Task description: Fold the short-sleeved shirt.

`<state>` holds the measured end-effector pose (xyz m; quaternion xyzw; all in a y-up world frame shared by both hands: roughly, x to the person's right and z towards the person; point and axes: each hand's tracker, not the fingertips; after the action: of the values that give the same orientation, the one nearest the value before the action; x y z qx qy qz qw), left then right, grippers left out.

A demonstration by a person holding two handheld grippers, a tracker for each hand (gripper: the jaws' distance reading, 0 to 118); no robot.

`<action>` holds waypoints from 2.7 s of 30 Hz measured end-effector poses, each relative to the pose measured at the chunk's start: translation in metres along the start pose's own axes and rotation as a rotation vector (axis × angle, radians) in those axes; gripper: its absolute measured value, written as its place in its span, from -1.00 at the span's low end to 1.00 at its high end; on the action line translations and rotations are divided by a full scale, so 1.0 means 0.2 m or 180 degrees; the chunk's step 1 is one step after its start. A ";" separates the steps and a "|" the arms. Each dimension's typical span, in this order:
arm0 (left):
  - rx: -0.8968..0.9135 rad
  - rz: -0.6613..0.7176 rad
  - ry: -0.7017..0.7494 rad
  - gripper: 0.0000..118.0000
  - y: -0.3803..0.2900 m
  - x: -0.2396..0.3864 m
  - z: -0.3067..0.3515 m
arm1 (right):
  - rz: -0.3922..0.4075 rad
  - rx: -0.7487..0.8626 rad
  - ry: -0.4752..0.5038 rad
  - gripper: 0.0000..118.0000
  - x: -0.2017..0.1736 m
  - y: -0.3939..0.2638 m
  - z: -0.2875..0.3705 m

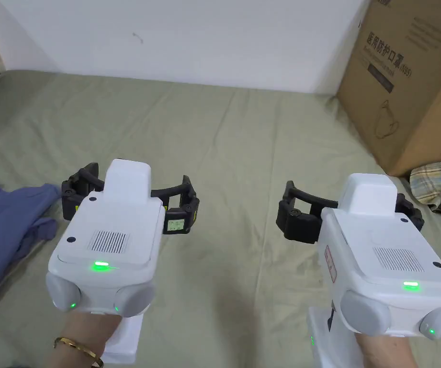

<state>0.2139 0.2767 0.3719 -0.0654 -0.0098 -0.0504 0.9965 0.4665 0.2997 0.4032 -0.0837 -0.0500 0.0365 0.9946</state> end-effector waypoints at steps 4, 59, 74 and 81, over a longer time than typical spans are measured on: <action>-0.0007 -0.0012 -0.0006 1.00 0.00 0.00 0.00 | -0.0011 -0.0007 -0.0006 1.00 0.00 0.00 0.00; 0.1423 -0.5035 -0.0091 -1.00 -0.14 0.16 0.09 | 0.5076 0.1061 0.0268 -1.00 -0.14 -0.07 0.03; 0.0404 -0.0329 -0.0287 -1.00 0.27 -0.06 0.03 | 0.1069 0.0147 0.0599 -1.00 0.02 0.25 0.02; 0.0442 0.0211 0.0004 -1.00 0.21 -0.10 0.07 | 0.0081 0.0108 0.0203 -1.00 0.04 0.18 0.07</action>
<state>0.1985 0.3228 0.3790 0.0036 -0.0105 -0.0166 0.9998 0.4715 0.3389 0.4110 -0.0686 -0.0167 0.0473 0.9964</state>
